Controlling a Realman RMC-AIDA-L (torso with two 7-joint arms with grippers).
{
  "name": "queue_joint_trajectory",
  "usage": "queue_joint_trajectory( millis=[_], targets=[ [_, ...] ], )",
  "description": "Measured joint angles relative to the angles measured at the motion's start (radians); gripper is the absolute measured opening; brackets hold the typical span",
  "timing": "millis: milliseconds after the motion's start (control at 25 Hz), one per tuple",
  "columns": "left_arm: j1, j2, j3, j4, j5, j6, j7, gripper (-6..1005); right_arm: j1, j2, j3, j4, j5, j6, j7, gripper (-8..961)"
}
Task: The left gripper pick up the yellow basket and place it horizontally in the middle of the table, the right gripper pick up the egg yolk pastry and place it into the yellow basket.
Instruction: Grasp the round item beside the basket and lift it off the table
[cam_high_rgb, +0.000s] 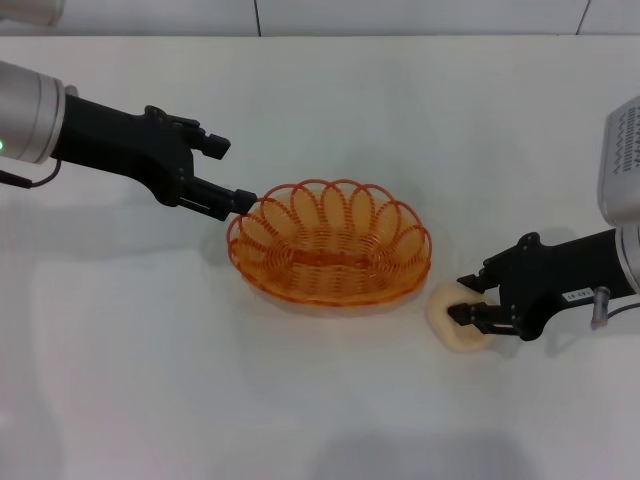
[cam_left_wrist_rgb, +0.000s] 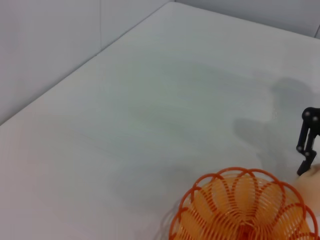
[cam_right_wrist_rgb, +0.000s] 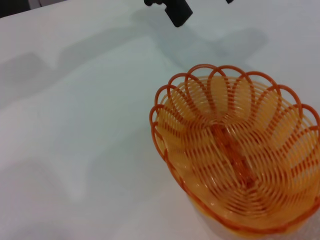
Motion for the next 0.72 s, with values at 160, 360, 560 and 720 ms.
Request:
queue_joint_trajectory(
  millis=[160, 360, 560, 720],
  targets=[
    [0.006, -0.001, -0.001, 0.001, 0.000, -0.006, 0.005, 879, -0.005, 0.000, 0.001, -0.019, 0.001, -0.007, 0.000, 338],
    [0.015, -0.001, -0.001, -0.001, -0.017, -0.009, 0.010, 879, -0.008, -0.002, 0.018, -0.047, 0.002, -0.031, 0.008, 273],
    [0.018, -0.002, -0.001, -0.002, -0.023, -0.017, 0.012, 879, -0.024, -0.002, 0.054, -0.095, 0.001, -0.069, 0.030, 233],
    [0.019, -0.008, -0.001, -0.003, -0.024, -0.017, 0.013, 879, -0.029, -0.002, 0.074, -0.137, 0.002, -0.092, 0.038, 204]
  ],
)
